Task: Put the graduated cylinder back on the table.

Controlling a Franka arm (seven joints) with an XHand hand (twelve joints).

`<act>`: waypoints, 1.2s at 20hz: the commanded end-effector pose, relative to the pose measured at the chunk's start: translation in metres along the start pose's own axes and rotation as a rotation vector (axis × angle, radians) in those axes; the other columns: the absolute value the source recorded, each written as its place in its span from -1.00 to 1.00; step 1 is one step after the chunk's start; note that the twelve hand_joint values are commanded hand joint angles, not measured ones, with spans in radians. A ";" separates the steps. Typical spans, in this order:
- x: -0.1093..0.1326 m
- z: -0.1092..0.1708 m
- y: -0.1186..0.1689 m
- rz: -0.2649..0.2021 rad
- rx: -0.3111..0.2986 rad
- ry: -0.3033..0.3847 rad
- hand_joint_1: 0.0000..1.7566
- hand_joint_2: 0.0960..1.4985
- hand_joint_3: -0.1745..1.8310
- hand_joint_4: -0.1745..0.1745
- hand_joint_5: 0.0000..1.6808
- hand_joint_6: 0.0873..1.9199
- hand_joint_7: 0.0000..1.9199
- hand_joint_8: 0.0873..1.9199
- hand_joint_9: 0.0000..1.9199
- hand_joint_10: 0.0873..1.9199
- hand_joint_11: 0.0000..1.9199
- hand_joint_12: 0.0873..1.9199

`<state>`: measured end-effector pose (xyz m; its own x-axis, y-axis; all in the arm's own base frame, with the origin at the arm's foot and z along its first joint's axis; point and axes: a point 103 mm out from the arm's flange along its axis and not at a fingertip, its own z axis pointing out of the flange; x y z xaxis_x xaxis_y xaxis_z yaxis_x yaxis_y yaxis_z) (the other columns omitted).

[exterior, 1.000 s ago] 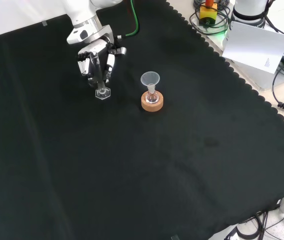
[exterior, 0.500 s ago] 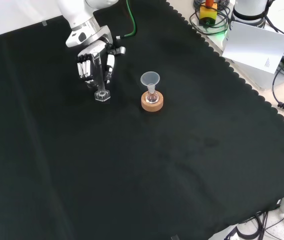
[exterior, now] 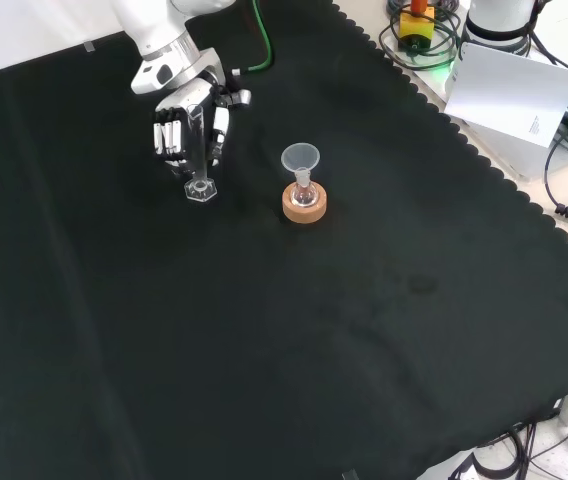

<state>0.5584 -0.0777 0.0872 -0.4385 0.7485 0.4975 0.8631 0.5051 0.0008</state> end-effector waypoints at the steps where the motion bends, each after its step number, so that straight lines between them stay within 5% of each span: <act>1: -0.001 -0.002 0.002 0.028 0.012 0.007 0.05 0.34 -1.00 -0.14 -0.14 -0.45 -0.18 -0.51 0.20 -1.00 -0.21 0.16; 16: -0.003 -0.018 -0.003 0.040 -0.013 -0.005 -0.21 0.16 -1.00 -0.22 -0.50 -0.69 -0.64 -0.39 -0.17 -1.00 -0.68 0.37; 24: -0.003 -0.033 -0.017 0.096 -0.038 -0.024 -0.28 0.08 -0.99 -0.20 -0.75 -1.00 -0.99 -0.56 -0.57 -1.00 -0.99 0.46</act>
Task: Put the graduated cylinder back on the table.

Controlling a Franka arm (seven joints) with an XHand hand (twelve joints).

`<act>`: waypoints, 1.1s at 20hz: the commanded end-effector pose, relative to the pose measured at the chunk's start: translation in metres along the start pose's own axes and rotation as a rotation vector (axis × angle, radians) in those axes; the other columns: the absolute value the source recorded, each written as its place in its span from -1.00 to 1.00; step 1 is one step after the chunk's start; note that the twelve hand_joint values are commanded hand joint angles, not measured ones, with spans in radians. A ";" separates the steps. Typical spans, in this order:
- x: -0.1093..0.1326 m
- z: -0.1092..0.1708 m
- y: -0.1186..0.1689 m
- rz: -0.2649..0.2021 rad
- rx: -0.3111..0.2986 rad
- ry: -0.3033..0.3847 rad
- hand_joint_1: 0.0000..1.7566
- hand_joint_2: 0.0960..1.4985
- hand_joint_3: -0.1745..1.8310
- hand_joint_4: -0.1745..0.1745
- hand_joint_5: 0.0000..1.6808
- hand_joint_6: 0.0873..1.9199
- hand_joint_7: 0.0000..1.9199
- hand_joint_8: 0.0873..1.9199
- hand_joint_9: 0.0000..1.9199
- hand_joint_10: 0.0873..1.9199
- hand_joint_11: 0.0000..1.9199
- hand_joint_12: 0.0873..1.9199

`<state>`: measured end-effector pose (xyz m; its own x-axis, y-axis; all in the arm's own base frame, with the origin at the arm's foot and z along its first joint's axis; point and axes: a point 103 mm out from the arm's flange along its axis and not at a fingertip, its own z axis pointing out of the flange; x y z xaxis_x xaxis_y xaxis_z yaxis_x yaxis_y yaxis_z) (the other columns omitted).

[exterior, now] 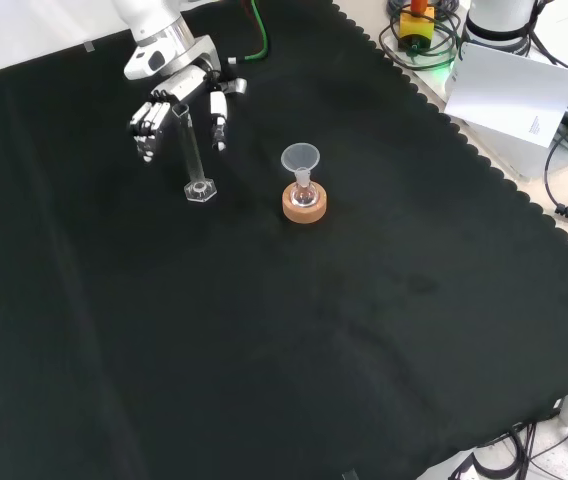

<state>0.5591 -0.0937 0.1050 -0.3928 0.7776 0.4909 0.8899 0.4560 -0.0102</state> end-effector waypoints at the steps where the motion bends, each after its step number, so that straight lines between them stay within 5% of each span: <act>1: 0.001 -0.014 -0.012 0.052 -0.024 -0.020 -0.28 0.07 -0.99 -0.21 -0.78 -1.00 -1.00 -0.63 -0.61 -1.00 -1.00 0.44; 8: 0.005 -0.041 -0.030 0.128 -0.072 -0.060 -0.29 0.06 -0.98 -0.23 -0.84 -1.00 -1.00 -0.85 -0.69 -1.00 -1.00 0.39; 22: 0.058 -0.119 -0.100 0.225 -0.174 -0.176 -0.25 0.07 -0.94 -0.28 -0.81 -1.00 -1.00 -0.69 -0.63 -1.00 -1.00 0.39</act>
<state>0.5079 -0.1438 0.1913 -0.2359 0.8853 0.4006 0.9697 0.2417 0.0368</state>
